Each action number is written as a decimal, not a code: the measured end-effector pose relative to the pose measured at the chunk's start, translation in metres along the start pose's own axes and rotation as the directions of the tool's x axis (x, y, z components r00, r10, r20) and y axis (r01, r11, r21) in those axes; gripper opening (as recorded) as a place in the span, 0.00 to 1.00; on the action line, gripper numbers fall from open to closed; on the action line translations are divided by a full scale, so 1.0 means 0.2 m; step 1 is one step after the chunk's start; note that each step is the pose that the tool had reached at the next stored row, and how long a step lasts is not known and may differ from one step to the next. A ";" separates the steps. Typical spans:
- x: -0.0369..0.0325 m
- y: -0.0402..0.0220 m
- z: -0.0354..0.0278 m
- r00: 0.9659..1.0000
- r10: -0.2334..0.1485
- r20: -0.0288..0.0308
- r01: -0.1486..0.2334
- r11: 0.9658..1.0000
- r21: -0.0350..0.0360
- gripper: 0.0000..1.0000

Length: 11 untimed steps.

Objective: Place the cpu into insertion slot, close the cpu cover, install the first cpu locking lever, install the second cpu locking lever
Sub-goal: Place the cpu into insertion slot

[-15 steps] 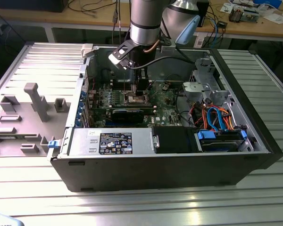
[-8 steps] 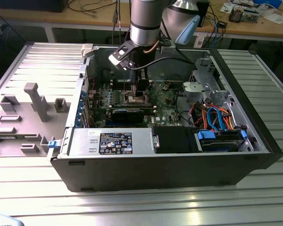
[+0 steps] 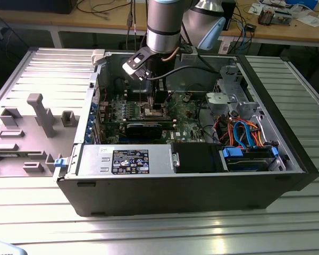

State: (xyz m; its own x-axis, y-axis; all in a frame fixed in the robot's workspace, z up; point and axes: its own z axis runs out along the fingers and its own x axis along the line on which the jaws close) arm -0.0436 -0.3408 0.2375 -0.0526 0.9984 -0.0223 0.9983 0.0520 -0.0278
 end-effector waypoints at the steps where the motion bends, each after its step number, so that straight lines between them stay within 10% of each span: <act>1: 0.001 0.000 0.001 1.000 0.000 0.000 0.000 1.000 0.000 0.55; 11: 0.005 -0.008 0.010 1.000 0.000 0.000 0.000 1.000 0.000 0.55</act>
State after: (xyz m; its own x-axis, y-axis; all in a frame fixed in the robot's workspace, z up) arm -0.0453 -0.3399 0.2356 -0.0528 0.9984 -0.0225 0.9982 0.0521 -0.0280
